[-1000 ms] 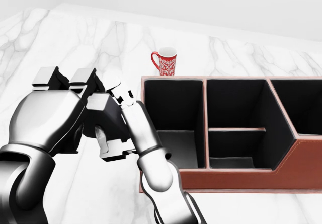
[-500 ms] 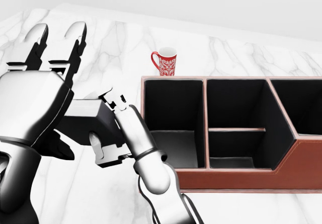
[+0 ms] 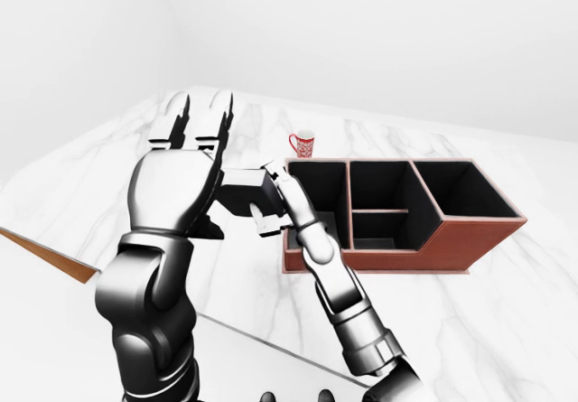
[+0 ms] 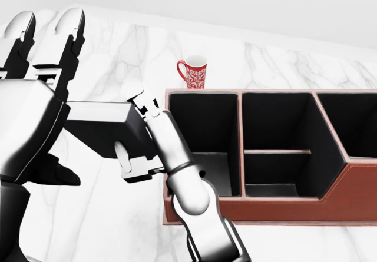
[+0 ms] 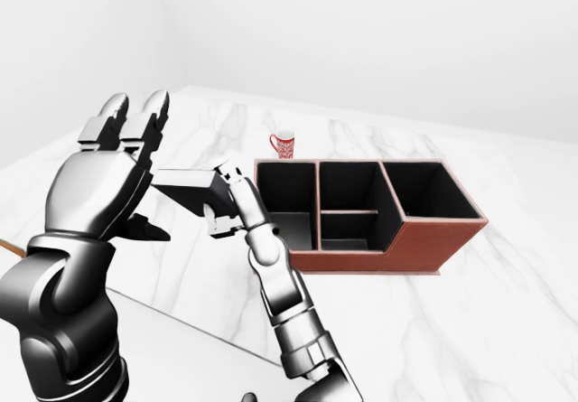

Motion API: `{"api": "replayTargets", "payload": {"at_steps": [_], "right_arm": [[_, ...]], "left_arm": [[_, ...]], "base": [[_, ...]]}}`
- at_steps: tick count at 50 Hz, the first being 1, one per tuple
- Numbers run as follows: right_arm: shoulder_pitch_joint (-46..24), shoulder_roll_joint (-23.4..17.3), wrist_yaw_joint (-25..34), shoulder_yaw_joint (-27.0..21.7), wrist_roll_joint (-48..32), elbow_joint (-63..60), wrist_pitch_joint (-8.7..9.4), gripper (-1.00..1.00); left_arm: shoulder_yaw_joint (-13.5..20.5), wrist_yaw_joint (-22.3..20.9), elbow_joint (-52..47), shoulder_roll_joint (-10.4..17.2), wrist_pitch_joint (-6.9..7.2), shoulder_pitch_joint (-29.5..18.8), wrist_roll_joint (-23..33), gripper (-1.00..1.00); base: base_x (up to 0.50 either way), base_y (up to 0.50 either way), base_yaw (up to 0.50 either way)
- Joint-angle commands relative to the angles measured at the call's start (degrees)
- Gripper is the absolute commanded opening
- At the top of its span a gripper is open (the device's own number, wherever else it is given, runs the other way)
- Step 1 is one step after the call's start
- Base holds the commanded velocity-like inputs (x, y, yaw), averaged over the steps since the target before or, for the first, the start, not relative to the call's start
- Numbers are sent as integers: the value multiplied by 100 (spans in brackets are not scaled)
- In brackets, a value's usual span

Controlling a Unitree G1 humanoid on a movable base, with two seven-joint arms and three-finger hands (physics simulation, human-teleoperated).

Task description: Pick up the book and place it in the right compartment of the caddy.

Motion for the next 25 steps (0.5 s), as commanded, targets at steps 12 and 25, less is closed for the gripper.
{"api": "replayTargets", "payload": {"at_steps": [12,25], "right_arm": [[-331,-357,-150,-412,447,-246,78,-100],[-550,-554,-156,-598,654,-572,484,-100]], "left_arm": [[214,1233,-214,54,0,217,-1792,100],[422,2374,-104,169,0,704,-2917,100]], "base": [[0,0,0],[0,0,0]]}}
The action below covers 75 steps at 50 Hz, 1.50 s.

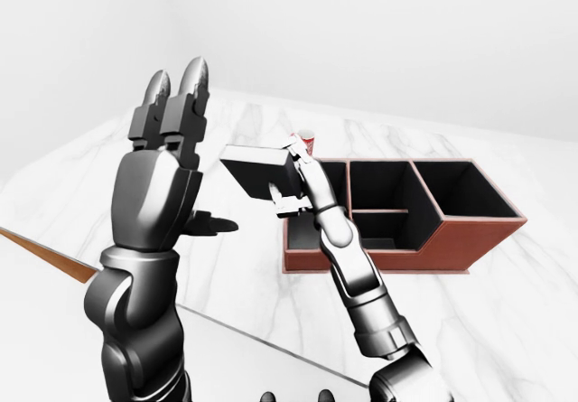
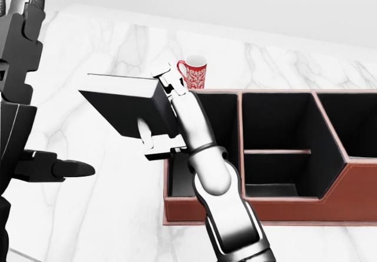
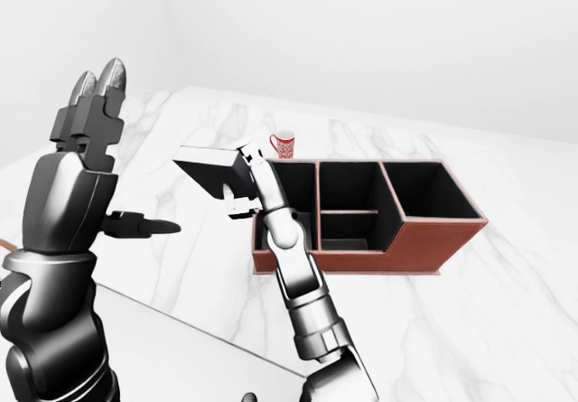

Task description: Pick up the book and place it in the right compartment of the caddy.

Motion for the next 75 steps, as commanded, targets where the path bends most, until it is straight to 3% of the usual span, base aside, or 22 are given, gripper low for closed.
{"api": "replayTargets", "payload": {"at_steps": [1,11,22,25,32,39,48,54,55,61,64,70,75], "right_arm": [[-188,-160,-151,-195,246,-268,133,-100],[-268,-352,-151,-344,391,-438,194,-100],[-289,-554,-185,-509,563,-550,194,-100],[-293,-599,-193,-531,597,-577,194,-100],[-292,-726,-210,-631,691,-696,194,-100],[-378,-894,-198,-762,803,-906,194,-100],[-380,-1079,-238,-910,956,-1033,194,-100],[-380,-1156,-272,-964,1037,-1135,194,-100],[-375,-1168,-272,-976,1053,-1183,194,-100],[-387,-1268,-294,-1065,1130,-1269,194,-100],[-403,-1348,-300,-1127,1180,-1380,194,-100],[-323,-1502,-296,-1248,1244,-1581,194,-100],[-250,-1609,-283,-1313,1272,-1682,194,-100]], "left_arm": [[180,841,117,109,0,359,-888,100],[458,1447,539,74,0,552,-2006,100],[231,1917,969,-240,0,1100,-3789,100],[274,2005,1018,-170,0,1202,-3895,100],[369,1866,625,-306,0,1473,-4733,100],[426,1755,362,-305,0,1835,-4951,100],[307,1793,799,-437,0,2209,-4957,100],[193,1851,929,-456,-125,2256,-4901,100],[180,1868,997,-457,-197,2261,-4894,100],[105,1911,964,-458,-201,2274,-4843,100],[70,1949,1099,-458,-345,2283,-4806,100],[49,1978,1083,-455,-340,2292,-4777,100],[40,1997,1173,-454,-425,2303,-4768,100]], "base": [[0,0,0],[0,0,0],[0,0,0],[0,0,0],[0,0,0],[0,0,0],[0,0,0],[0,0,0],[0,0,0],[0,0,0],[0,0,0],[0,0,0],[0,0,0]]}}
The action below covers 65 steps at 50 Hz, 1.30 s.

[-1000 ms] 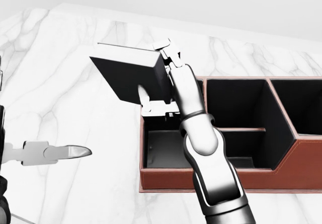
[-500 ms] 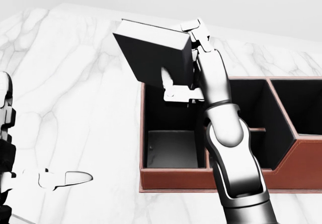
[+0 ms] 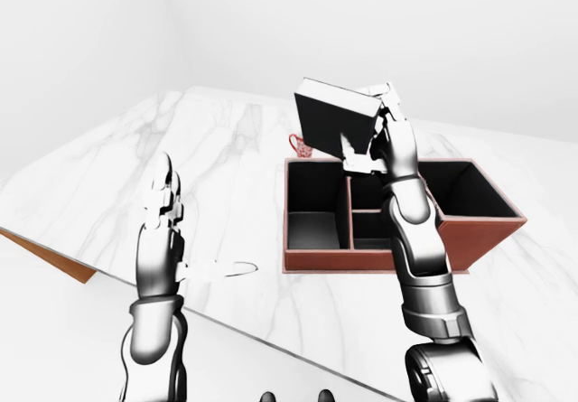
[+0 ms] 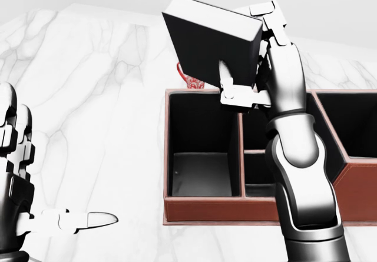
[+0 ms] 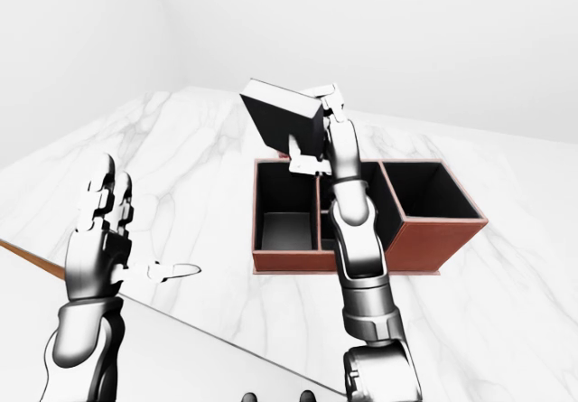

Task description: Pick up the book and place it in the right compartment of the caddy.

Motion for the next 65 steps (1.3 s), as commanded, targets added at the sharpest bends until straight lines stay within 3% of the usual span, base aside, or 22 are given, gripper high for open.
{"api": "replayTargets", "payload": {"at_steps": [1,11,14,19,25,30,31,34,39,52,59,65], "right_arm": [[58,-251,-134,-244,116,-423,0,-100],[163,-552,-100,-503,240,-836,0,-100],[250,-636,-81,-602,281,-875,0,-100],[344,-806,-51,-770,370,-941,0,-100],[405,-1050,-12,-1028,519,-1214,0,-100],[465,-1150,-13,-1120,580,-1169,0,-100],[483,-1181,-18,-1155,589,-1150,0,-100],[529,-1274,-4,-1243,620,-1107,0,-100],[666,-1385,20,-1402,704,-1098,0,-100],[807,-1662,42,-1727,887,-1120,0,-100],[757,-1990,29,-2037,1094,-1138,0,-100],[820,-2022,1,-2033,1118,-931,0,-100]], "left_arm": [[-62,62,119,-9,-120,55,34,100],[-81,87,106,-8,-75,48,73,100],[-67,99,258,4,-189,33,69,100],[-86,104,170,-2,-90,21,101,100],[-75,116,249,8,-133,5,104,100],[-90,117,214,4,-115,12,123,100],[-101,113,154,-1,-58,17,135,100],[-78,128,255,9,-138,8,127,100],[-84,136,264,6,-134,2,145,100],[-84,156,437,16,-293,4,183,100],[-98,164,425,13,-288,11,217,100],[-143,172,395,5,-248,6,256,100]], "base": [[0,0,0],[0,0,0],[0,0,0],[0,0,0],[0,0,0],[0,0,0],[0,0,0],[0,0,0],[0,0,0],[0,0,0],[0,0,0],[0,0,0]]}}
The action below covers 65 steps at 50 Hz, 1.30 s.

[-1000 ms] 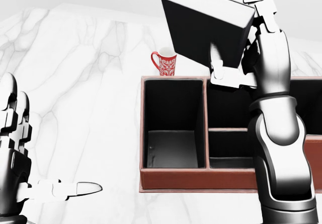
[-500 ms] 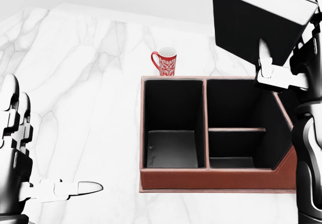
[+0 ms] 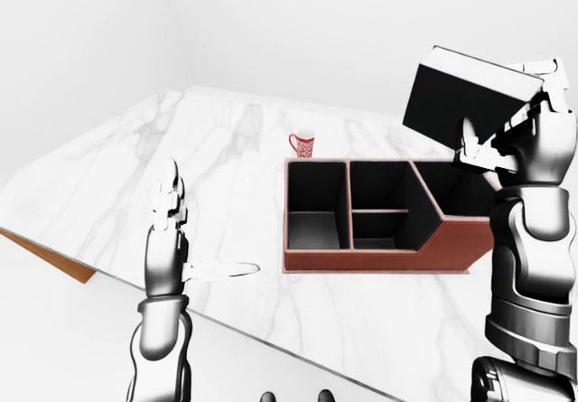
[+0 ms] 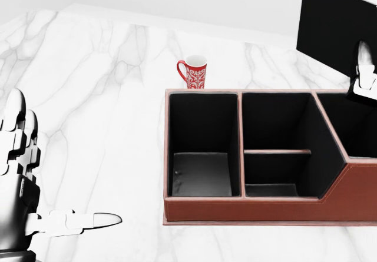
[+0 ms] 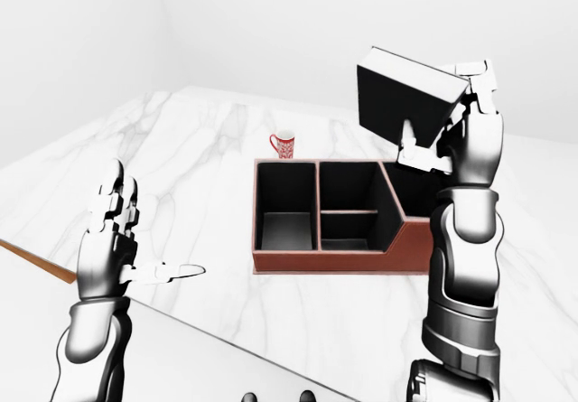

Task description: Pick up the book and place it in the right compartment of the caddy.

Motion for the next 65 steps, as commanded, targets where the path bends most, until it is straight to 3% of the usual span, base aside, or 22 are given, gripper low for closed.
{"api": "replayTargets", "payload": {"at_steps": [1,26,36,39,51,65], "right_arm": [[62,-185,-164,-220,110,147,0,-100],[197,-413,-275,-380,196,1740,0,-100],[221,-475,-285,-423,254,1663,0,-100],[237,-482,-288,-442,272,1630,0,-100],[230,-515,-281,-473,286,1498,0,-100],[469,-515,-201,-617,336,1079,0,-100]], "left_arm": [[-45,22,48,-2,-31,-3,56,100],[-90,42,52,-1,-19,16,115,100],[-102,42,49,0,-6,18,131,100],[-83,58,176,12,-109,6,127,100],[-71,79,277,15,-163,-15,137,100],[-99,82,219,7,-108,9,197,100]], "base": [[0,0,0],[0,0,0],[0,0,0],[0,0,0],[0,0,0],[0,0,0]]}}
